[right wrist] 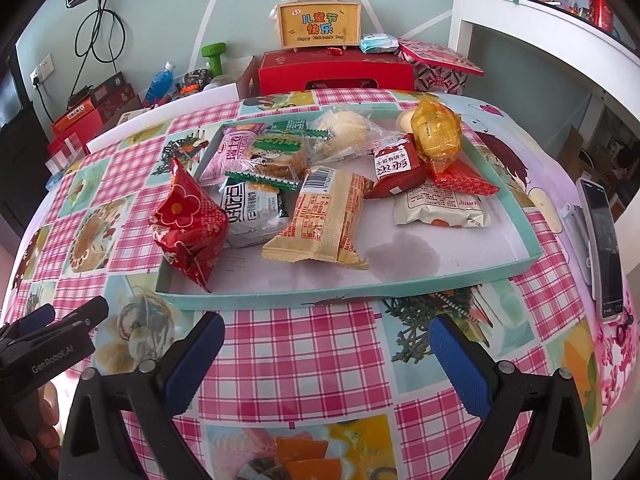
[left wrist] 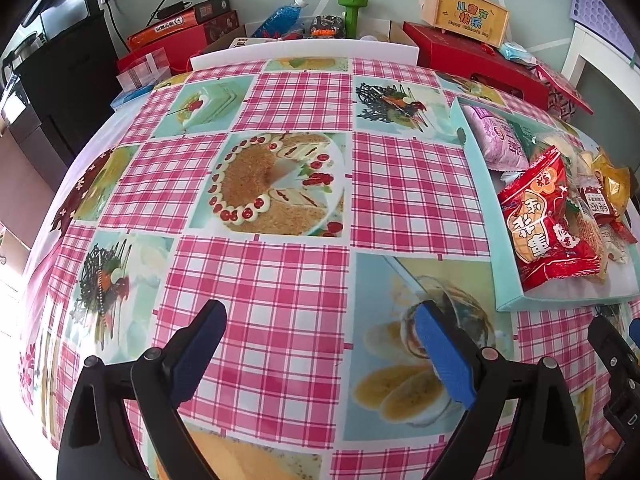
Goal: Organize snacks
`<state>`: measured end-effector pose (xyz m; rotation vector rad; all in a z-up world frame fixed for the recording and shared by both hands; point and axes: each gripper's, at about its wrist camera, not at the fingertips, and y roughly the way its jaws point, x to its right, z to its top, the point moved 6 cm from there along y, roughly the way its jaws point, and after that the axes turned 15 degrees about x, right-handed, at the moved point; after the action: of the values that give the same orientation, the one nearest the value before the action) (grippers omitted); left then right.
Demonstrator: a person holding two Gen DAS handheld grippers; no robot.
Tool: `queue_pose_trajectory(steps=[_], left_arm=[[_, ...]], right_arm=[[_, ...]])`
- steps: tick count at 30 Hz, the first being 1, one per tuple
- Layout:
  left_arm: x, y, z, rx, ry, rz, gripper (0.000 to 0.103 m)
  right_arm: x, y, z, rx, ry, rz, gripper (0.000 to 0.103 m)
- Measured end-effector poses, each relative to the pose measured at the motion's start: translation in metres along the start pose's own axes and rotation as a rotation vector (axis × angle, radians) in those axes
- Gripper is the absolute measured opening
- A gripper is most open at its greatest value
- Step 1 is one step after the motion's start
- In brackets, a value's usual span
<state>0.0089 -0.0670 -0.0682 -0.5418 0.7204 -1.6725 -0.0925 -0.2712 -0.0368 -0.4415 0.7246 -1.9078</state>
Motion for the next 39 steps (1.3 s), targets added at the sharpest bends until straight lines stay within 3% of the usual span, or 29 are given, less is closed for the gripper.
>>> queue_pose_trajectory(steps=[39], left_arm=[[0.0061,-0.0015,0.0028,0.020,0.014,-0.013,0.095]], right_arm=[[0.0076,0.0027,-0.0025,-0.011,0.007,-0.014,0.103]])
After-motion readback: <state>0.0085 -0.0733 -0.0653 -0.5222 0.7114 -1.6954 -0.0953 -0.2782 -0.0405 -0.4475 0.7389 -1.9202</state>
